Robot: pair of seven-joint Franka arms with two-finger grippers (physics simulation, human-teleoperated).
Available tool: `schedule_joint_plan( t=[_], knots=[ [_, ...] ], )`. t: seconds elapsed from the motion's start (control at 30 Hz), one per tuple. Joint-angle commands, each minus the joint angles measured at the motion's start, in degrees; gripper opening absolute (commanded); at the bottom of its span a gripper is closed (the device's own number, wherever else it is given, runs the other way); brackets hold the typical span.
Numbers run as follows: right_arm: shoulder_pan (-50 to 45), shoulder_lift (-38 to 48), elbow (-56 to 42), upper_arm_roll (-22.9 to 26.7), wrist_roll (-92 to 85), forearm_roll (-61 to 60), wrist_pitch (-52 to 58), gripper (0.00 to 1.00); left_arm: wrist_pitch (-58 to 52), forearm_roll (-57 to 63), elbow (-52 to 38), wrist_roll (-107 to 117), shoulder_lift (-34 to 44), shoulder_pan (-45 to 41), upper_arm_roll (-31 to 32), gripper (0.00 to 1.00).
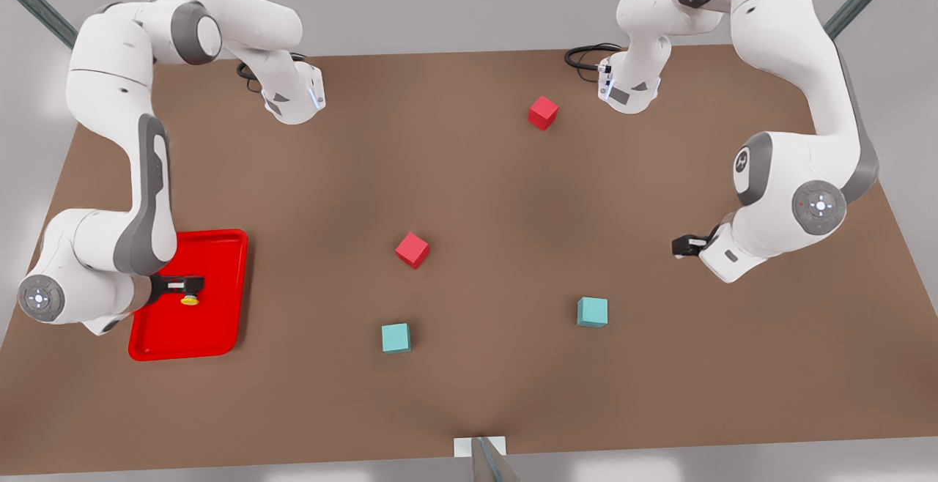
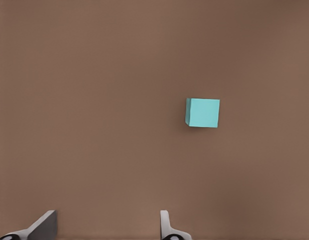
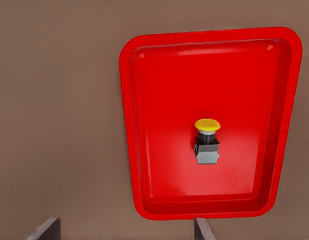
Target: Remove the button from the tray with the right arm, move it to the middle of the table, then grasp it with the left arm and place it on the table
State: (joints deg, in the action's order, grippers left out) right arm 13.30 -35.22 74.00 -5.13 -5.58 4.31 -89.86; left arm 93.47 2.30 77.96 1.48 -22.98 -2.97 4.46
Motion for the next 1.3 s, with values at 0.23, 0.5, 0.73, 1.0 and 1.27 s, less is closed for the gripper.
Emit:
schedule_joint_plan(
  t=[0.23,0.5,0.73,1.0,1.27],
  knots=[
    [7.3,-8.2,3.6,-0.1,-11.1,4.2,-12.8,1.0,0.3,1.6,0.1,1.3,-0.5,-0.7,0.0,1.0],
    [13.8,-9.3,11.9,-5.7,-10.8,6.1,-22.4,1.0,0.2,1.6,0.1,1.4,-0.5,-1.3,0.0,1.0],
    [15.9,-5.1,21.1,-7.4,-10.2,6.4,-29.1,1.0,0.2,1.6,0.0,1.4,-0.7,-1.6,0.0,1.0],
    [17.5,-3.6,27.1,-8.6,-9.7,7.9,-34.2,1.0,0.7,1.6,-0.1,1.4,-1.5,-1.6,0.0,1.0],
    [17.3,-3.8,28.4,-9.0,-8.3,8.7,-37.2,1.0,1.1,1.6,-0.2,1.4,-1.5,-2.0,0.0,1.0]
  ],
)
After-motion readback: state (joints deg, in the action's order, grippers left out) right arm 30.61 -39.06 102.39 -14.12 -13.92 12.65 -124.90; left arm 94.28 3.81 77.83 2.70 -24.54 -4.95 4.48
